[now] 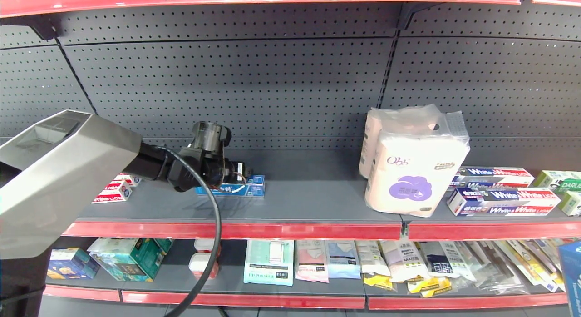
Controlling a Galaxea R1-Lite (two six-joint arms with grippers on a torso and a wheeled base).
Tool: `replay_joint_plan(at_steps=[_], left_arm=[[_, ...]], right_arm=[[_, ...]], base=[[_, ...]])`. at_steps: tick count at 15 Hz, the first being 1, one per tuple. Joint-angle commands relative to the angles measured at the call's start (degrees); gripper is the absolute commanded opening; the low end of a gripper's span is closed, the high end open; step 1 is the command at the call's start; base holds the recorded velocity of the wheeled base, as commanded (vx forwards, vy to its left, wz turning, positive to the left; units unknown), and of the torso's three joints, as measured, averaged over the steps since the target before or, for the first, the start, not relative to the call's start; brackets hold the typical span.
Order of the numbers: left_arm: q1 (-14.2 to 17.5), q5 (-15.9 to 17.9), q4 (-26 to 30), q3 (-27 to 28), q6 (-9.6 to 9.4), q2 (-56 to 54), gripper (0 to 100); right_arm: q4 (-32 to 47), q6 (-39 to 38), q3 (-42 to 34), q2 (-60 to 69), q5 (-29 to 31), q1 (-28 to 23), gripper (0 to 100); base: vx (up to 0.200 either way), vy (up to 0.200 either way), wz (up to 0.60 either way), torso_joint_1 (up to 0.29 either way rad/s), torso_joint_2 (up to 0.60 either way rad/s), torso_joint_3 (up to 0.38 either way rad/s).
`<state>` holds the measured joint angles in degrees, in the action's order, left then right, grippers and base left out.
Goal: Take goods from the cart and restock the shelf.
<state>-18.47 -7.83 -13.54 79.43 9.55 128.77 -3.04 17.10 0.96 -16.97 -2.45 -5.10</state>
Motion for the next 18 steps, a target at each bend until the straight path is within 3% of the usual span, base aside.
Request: replay_joint_plan(at_steps=[1, 3, 10, 18], left_arm=[[-0.1, -0.6, 0.5, -0.2, 0.03, 0.0, 100], [-0.4, -0.7, 3.8, 0.1, 0.12, -0.4, 100], [-0.9, -0.9, 5.8, -1.1, 0.39, -2.2, 100], [-0.6, -1.0, 6.0, -7.6, 0.65, -5.8, 100]], right_arm=[[0.0, 0.0, 0.0, -0.1, 0.0, 0.0, 0], [0.0, 0.0, 0.0, -0.1, 0.0, 0.0, 0], [0.0, -0.1, 0.0, -0.3, -0.1, 0.0, 0], [0.0, -0.1, 0.0, -0.3, -0.1, 0.0, 0]], base=[[0.0, 0.0, 0.0, 0.0, 0.0, 0.0], [0.0, 0.0, 0.0, 0.0, 0.0, 0.0], [0.0, 0.0, 0.0, 0.0, 0.0, 0.0], [0.0, 0.0, 0.0, 0.0, 0.0, 0.0]])
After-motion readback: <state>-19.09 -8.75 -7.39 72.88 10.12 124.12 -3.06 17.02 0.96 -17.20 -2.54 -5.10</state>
